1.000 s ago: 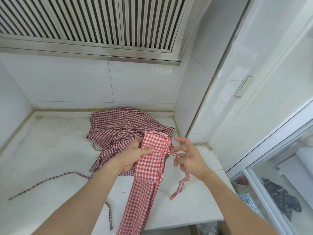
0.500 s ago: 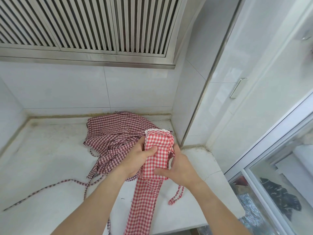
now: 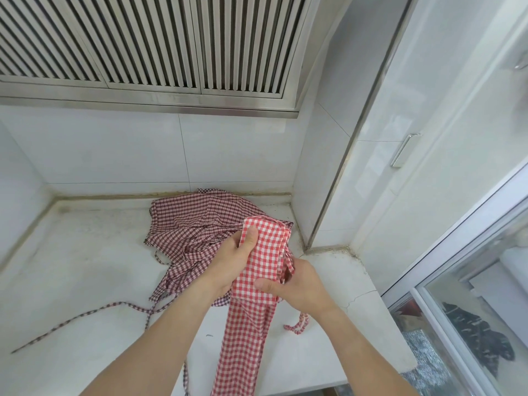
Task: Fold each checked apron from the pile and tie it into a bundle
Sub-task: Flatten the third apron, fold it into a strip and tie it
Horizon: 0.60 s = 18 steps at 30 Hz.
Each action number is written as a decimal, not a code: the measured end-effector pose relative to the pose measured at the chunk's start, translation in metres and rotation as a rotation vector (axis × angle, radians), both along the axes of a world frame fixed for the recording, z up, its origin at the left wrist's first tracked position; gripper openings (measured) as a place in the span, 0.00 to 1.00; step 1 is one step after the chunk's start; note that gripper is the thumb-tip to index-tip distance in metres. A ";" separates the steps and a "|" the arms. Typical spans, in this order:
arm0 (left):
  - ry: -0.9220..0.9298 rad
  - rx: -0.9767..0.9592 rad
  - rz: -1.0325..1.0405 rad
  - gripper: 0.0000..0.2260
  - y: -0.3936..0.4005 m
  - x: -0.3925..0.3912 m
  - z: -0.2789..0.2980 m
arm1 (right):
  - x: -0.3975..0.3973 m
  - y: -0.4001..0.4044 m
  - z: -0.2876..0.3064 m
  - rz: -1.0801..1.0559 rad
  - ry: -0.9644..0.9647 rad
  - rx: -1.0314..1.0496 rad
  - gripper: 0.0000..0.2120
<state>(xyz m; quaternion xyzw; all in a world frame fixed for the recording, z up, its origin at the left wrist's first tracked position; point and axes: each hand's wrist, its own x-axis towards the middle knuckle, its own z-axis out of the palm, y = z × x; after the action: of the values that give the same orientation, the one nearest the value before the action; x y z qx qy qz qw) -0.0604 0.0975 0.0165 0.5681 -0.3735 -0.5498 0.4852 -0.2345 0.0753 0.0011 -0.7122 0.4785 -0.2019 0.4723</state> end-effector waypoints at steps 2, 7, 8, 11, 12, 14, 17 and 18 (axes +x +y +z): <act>0.000 -0.017 -0.118 0.19 0.001 0.002 0.008 | 0.000 0.001 0.001 -0.004 -0.039 0.004 0.25; 0.072 0.029 -0.279 0.24 -0.002 0.014 0.017 | 0.002 0.000 0.002 -0.136 -0.145 -0.033 0.23; 0.064 0.018 -0.277 0.24 -0.003 0.014 0.016 | 0.003 -0.001 0.003 -0.147 -0.152 -0.034 0.23; -0.002 -0.060 -0.185 0.20 -0.004 0.013 0.009 | 0.005 -0.002 0.002 -0.132 -0.167 -0.027 0.24; -0.033 -0.082 -0.140 0.19 -0.005 0.011 0.006 | 0.004 -0.004 0.003 -0.093 -0.151 -0.024 0.26; -0.086 -0.102 -0.043 0.18 -0.006 0.006 0.001 | 0.001 -0.006 0.004 0.005 -0.087 -0.035 0.31; -0.133 -0.107 0.063 0.17 -0.006 0.000 -0.002 | -0.002 -0.008 0.007 0.083 -0.091 -0.035 0.33; -0.148 -0.104 0.084 0.17 -0.005 -0.002 -0.001 | -0.003 -0.008 0.008 0.089 -0.096 -0.035 0.33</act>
<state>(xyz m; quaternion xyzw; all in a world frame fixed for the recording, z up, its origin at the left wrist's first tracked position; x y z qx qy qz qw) -0.0621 0.0923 0.0154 0.5963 -0.4122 -0.4654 0.5078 -0.2371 0.0669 0.0087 -0.7303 0.4195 -0.2230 0.4908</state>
